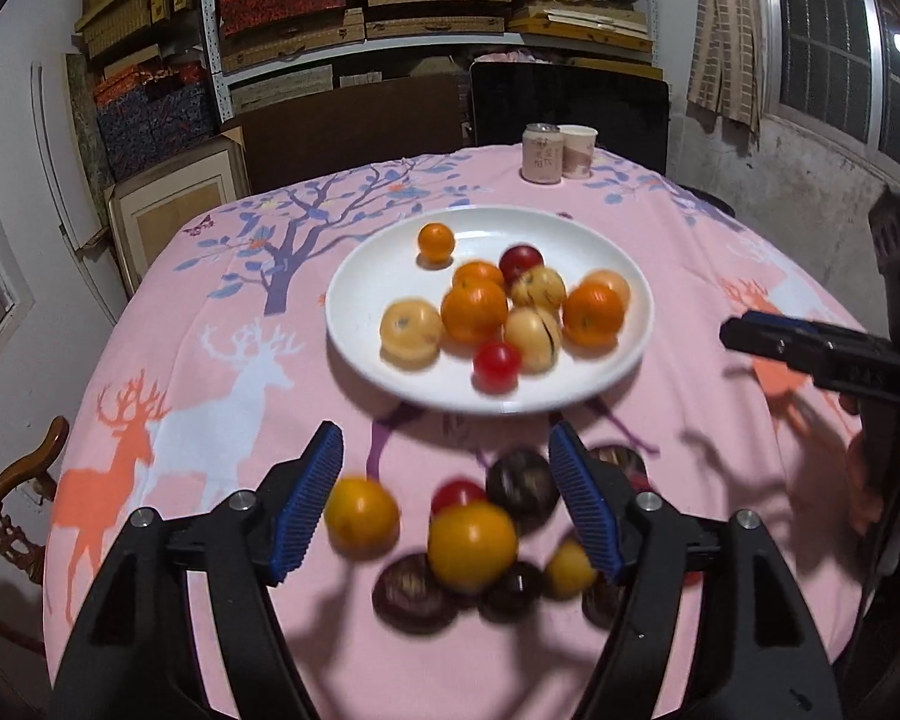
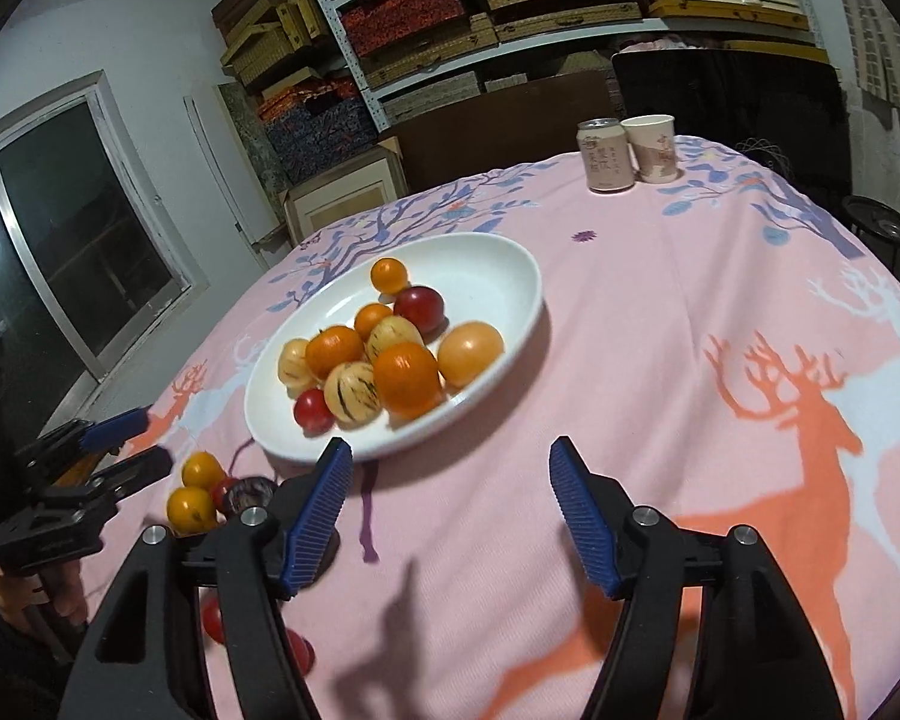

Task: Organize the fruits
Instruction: 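Grasp a yellow-orange fruit with the left gripper while the right grasps a red tomato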

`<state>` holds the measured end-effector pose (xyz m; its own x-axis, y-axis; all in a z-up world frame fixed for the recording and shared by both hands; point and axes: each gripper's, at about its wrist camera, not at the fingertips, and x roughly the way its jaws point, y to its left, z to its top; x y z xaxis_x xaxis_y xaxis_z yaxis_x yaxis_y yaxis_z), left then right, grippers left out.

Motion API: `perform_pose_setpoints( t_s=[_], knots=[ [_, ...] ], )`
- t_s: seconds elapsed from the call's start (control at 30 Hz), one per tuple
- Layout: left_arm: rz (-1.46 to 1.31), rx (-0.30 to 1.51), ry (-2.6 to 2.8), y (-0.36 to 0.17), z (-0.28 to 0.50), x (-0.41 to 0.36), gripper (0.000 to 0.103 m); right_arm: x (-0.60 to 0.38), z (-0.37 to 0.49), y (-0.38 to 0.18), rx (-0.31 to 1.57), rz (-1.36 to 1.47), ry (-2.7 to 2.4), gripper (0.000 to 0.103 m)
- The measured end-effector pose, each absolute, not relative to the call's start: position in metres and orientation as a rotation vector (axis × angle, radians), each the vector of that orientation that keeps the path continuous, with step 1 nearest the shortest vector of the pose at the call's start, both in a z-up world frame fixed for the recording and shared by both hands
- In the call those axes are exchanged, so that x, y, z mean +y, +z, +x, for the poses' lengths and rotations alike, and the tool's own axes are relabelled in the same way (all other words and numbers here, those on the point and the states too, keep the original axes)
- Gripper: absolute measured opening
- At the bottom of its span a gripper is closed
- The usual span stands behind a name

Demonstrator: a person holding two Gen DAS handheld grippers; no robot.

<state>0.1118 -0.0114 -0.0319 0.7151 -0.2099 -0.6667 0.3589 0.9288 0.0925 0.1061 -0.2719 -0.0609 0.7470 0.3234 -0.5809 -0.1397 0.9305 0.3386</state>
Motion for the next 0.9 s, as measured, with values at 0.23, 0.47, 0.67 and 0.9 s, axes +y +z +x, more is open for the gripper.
perform_pose_setpoints(
  t_s=[0.23,0.47,0.67,0.9],
  knots=[
    [0.221,0.764,-0.295,-0.059,0.092,-0.009,0.052,-0.285,0.1,-0.069,0.695,0.319,0.227,0.069],
    [0.194,0.785,-0.281,-0.074,0.103,-0.014,0.037,-0.285,0.098,-0.069,0.696,0.308,0.208,0.069],
    [0.12,0.76,-0.292,-0.063,0.093,-0.001,0.037,-0.279,0.099,-0.07,0.717,0.285,0.228,0.069],
    [0.108,0.723,-0.31,-0.045,0.074,0.01,0.037,-0.208,0.063,-0.074,0.798,0.003,0.51,0.069]
  ],
)
